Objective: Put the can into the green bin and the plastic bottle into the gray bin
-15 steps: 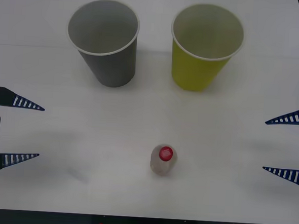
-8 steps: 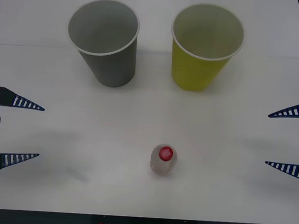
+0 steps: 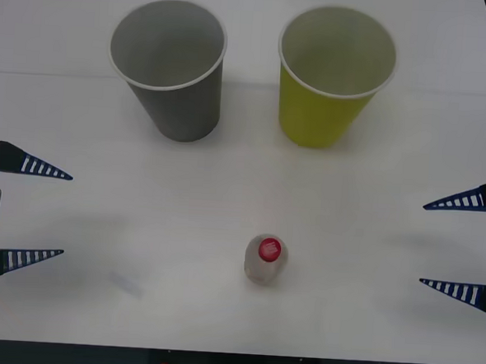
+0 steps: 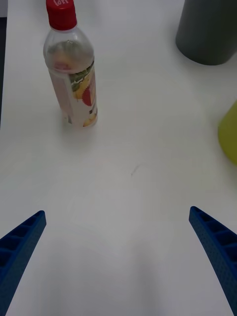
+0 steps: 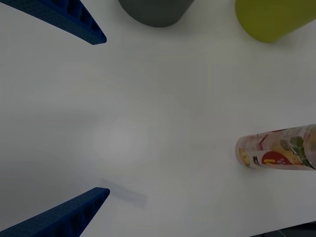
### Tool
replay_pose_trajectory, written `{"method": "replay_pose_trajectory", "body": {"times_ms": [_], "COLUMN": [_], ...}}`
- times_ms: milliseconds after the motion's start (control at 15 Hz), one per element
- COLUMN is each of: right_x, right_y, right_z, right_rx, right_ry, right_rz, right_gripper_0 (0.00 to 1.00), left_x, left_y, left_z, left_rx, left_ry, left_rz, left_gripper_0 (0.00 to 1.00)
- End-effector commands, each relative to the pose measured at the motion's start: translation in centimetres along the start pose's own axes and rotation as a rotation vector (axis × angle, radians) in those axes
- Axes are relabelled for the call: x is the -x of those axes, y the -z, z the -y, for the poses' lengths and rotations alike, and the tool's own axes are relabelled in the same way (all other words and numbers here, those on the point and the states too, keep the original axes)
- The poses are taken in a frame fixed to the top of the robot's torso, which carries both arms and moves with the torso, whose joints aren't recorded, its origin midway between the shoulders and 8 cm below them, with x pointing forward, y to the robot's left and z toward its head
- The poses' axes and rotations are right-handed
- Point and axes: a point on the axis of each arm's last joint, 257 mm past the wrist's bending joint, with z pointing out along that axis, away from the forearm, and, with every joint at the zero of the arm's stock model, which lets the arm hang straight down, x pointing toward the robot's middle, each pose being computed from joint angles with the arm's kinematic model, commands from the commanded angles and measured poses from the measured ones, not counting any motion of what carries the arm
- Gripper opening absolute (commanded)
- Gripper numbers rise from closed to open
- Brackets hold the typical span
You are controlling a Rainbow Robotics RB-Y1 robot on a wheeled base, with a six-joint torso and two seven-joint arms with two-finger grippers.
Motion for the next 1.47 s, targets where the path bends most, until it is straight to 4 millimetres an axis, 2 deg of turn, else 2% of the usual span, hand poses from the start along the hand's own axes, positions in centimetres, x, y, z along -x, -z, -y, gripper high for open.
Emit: {"method": "replay_pose_trajectory", "body": {"times_ms": [67,533,1200,1467], "right_x": [-0.3,-0.5,0.8,1.6], "right_y": [-0.9,-3.8,-10.2,-12.6], "right_z": [-0.4,-1.7,-3.4,-3.4], "right_rx": [0.009,0.038,0.036,0.025], "right_ry": [-0.003,-0.012,0.005,-0.004], "right_rz": [0.017,0.091,0.312,0.366], "right_gripper_0": [1.00,1.00,1.00,1.00], "left_x": [0.0,0.0,0.0,0.0], "left_y": [0.0,0.0,0.0,0.0], "left_z": [0.0,0.0,0.0,0.0], "left_rx": [0.000,0.000,0.000,0.000], "left_ry": [0.000,0.000,0.000,0.000], "left_rz": [0.000,0.000,0.000,0.000], "left_gripper_0": [1.00,1.00,1.00,1.00]}}
